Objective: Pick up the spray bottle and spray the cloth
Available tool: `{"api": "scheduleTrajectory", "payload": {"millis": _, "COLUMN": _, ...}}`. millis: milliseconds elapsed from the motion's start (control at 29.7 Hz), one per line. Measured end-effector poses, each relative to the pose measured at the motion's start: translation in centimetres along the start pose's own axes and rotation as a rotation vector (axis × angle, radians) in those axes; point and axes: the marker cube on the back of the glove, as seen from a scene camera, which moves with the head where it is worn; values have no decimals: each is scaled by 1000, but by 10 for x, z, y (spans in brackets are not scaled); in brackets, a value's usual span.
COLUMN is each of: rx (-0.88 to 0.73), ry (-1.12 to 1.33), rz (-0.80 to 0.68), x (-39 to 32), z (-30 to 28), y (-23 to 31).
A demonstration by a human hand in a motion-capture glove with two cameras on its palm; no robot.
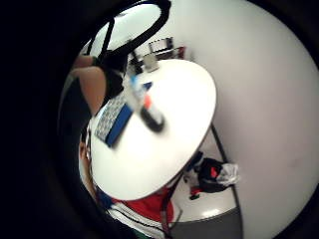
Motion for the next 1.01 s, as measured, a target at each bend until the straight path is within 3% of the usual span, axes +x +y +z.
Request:
{"api": "scheduleTrajectory", "payload": {"millis": 168, "rx": -39, "ry": -253, "rz": 149, "x": 53, "z": 24, "y": -19}}
{"api": "scheduleTrajectory", "payload": {"millis": 471, "rx": -17, "ry": -428, "rz": 194, "x": 101, "z": 58, "y": -9}}
{"api": "scheduleTrajectory", "payload": {"millis": 774, "rx": 4, "ry": -378, "rz": 136, "x": 88, "z": 35, "y": -20}}
{"api": "scheduleTrajectory", "payload": {"millis": 1009, "rx": -124, "ry": -261, "rz": 67, "x": -4, "z": -6, "y": -64}}
